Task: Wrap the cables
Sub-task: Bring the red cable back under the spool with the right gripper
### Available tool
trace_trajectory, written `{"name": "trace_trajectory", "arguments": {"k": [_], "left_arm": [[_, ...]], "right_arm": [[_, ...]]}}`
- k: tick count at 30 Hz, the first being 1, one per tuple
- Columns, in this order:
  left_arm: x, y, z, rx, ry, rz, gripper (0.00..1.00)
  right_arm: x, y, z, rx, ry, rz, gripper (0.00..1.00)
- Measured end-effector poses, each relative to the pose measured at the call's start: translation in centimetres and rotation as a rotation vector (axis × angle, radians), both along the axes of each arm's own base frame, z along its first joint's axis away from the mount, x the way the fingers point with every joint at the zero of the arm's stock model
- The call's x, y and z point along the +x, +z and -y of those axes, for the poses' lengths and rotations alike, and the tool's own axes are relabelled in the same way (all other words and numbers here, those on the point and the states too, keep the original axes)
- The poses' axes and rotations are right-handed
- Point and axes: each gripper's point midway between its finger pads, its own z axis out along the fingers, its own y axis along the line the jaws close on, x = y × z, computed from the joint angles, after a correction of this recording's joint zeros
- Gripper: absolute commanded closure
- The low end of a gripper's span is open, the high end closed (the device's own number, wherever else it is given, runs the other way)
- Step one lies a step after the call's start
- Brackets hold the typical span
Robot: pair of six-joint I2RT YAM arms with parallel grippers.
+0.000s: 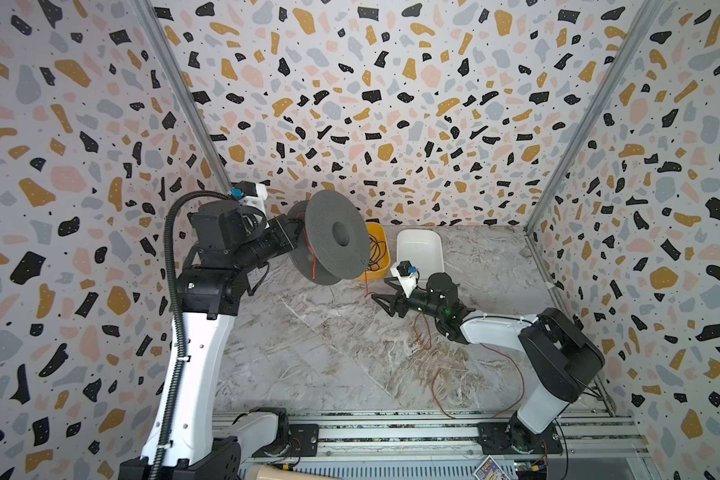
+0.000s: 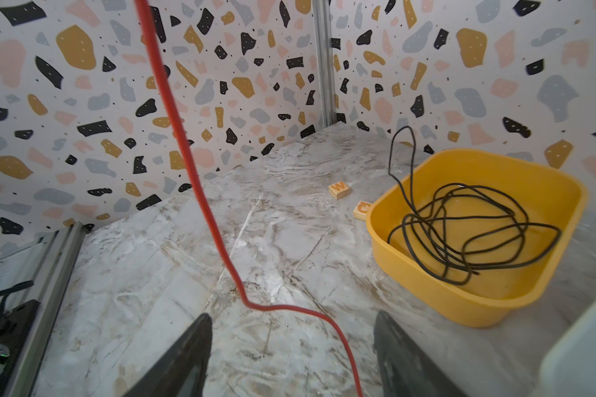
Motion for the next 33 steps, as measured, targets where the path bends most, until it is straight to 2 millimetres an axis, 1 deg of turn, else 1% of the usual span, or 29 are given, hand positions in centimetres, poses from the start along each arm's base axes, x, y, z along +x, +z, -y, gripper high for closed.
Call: {"name": "trace_trajectory", "arguments": {"k": [5, 7, 9, 14, 15, 16, 18, 20, 23, 25, 29, 33], "left_arm": [[0.0, 0.0, 0.0, 0.000, 0.000, -0.001, 1.00], [0.0, -0.1, 0.0, 0.000, 0.000, -0.001, 1.00], [0.0, -0.1, 0.0, 0.000, 0.000, -0.002, 1.00], [0.1, -0.2, 0.0, 0.001, 0.003, -0.005, 1.00], [0.1, -0.3, -0.1, 0.002, 0.006, -0.006, 1.00], [0.2, -0.3, -0.2, 0.004, 0.011, -0.006, 1.00], [0.4, -0.4, -0.5, 0.011, 0.034, -0.007, 1.00], [0.8, -0.7, -1.2, 0.024, 0.073, -0.011, 1.00], [1.5, -1.8, -2.3, 0.047, 0.142, -0.029, 1.00], [2.0, -2.9, -3.1, 0.063, 0.190, -0.044, 1.00], [2.9, -5.6, -4.2, 0.107, 0.275, -0.089, 1.00], [3.2, -7.6, -3.9, 0.175, 0.315, -0.119, 1.00]], "right_arm": [[-0.1, -0.3, -2.8, 0.044, 0.048, -0.024, 0.32], [-0.5, -0.6, -3.4, 0.062, 0.063, -0.040, 0.38], [-0.8, -0.9, -3.9, 0.076, 0.071, -0.056, 0.52], [-1.1, -1.7, -4.5, 0.087, 0.067, -0.095, 0.84], [-1.1, -1.7, -4.6, 0.089, 0.065, -0.100, 0.89], [-1.2, -1.6, -4.6, 0.092, 0.061, -0.099, 0.92], [-1.2, -1.6, -4.7, 0.096, 0.049, -0.103, 0.95], [-1.8, -2.0, -4.7, 0.089, 0.030, -0.115, 0.97], [-3.5, -2.5, -4.8, 0.051, 0.003, -0.127, 0.98], [-4.8, -2.1, -5.3, 0.023, -0.009, -0.120, 0.98], [-7.6, -1.0, -6.3, -0.037, -0.018, -0.087, 0.99], [-9.7, 0.0, -7.8, -0.124, -0.036, -0.034, 0.99]]}}
